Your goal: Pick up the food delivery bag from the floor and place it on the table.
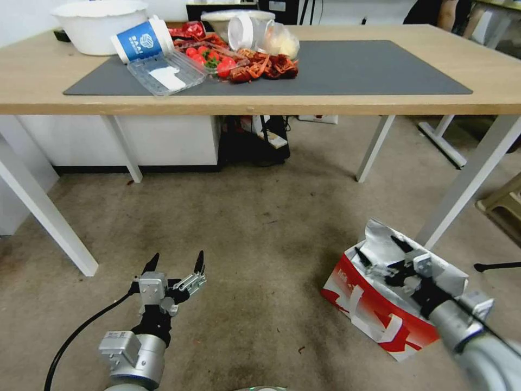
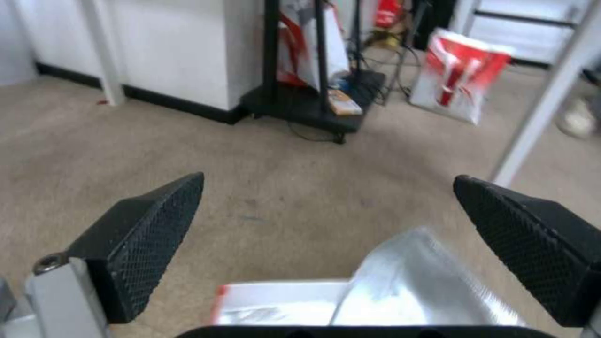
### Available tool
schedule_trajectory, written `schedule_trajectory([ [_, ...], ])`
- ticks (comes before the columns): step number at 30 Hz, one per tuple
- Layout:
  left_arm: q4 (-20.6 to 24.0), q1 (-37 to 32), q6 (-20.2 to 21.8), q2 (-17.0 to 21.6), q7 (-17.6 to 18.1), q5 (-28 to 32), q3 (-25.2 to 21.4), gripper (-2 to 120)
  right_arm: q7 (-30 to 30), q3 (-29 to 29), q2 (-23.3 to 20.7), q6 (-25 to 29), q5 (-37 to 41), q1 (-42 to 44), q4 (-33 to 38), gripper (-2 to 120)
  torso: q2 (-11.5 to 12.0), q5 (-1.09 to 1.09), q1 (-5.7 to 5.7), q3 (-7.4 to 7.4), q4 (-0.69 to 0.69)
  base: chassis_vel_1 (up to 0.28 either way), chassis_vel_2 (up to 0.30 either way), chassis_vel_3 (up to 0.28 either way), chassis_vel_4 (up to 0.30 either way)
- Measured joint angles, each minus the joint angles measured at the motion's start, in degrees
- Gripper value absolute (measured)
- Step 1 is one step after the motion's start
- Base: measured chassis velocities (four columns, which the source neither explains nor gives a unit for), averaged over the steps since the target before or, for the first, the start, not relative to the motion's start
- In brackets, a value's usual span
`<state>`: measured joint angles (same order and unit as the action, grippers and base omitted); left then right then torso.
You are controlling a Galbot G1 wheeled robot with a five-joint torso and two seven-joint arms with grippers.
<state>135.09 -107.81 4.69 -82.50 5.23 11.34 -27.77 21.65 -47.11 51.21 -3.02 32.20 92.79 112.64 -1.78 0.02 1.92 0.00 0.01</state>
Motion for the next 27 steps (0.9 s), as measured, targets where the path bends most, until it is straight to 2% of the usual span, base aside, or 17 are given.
schedule_trajectory([
  [1, -0.1, -0.1, -0.1, -0.2, 0.0, -0.1, 0.1, 100, 1.7, 0.0, -2.4, 0.9, 1.0, -1.1, -2.4, 100, 0.0, 0.0, 0.0, 0.0, -0.01, 0.0, 0.0, 0.0, 0.0],
  [2, -0.1, -0.1, -0.1, -0.2, 0.0, -0.1, 0.1, 100, 1.7, 0.0, -2.4, 0.9, 1.0, -1.1, -2.4, 100, 0.0, 0.0, 0.0, 0.0, -0.01, 0.0, 0.0, 0.0, 0.0],
  [4, -0.1, -0.4, -0.2, -0.4, 0.0, -0.3, 0.1, 100, 5.0, 0.4, -6.8, 3.0, 2.3, -3.0, -7.3, 100, 0.0, -0.01, 0.0, 0.0, -0.02, 0.0, 0.0, 0.0, 0.0],
  [5, -0.1, -0.4, -0.2, -0.4, 0.0, -0.3, 0.1, 100, 5.0, 0.4, -6.8, 3.0, 2.3, -3.0, -7.3, 100, 0.0, -0.01, 0.0, 0.0, -0.02, 0.0, 0.0, 0.0, 0.0],
  [7, -0.2, -0.5, -0.3, -0.6, 0.0, -0.5, -0.1, 100, 8.4, 2.1, -10.3, 5.2, 1.3, -5.6, -12.1, 100, 0.0, -0.01, 0.0, 0.0, -0.02, 0.0, 0.0, 0.0, 0.0],
  [10, -0.2, -0.4, -0.3, -0.8, 0.0, -0.5, -0.3, 100, 10.3, 4.1, -12.3, 6.2, -0.9, -8.5, -16.1, 100, 0.0, 0.0, 0.0, 0.0, -0.02, 0.0, 0.0, 0.0, 0.0],
  [24, -0.9, -0.6, -0.2, -2.7, 0.6, -1.6, 0.0, 100, 15.1, 13.6, -16.1, 9.4, -6.0, -23.0, -30.6, 100, -0.1, -0.01, 0.01, 0.0, -0.02, 0.0, 0.0, 0.0, 0.0],
  [27, -0.9, -1.0, -0.6, -3.1, 0.6, -1.9, -0.1, 100, 17.5, 18.6, -15.7, 11.2, -6.1, -29.5, -35.8, 100, -0.1, -0.01, 0.01, 0.0, -0.01, 0.0, 0.0, 0.0, 0.0],
])
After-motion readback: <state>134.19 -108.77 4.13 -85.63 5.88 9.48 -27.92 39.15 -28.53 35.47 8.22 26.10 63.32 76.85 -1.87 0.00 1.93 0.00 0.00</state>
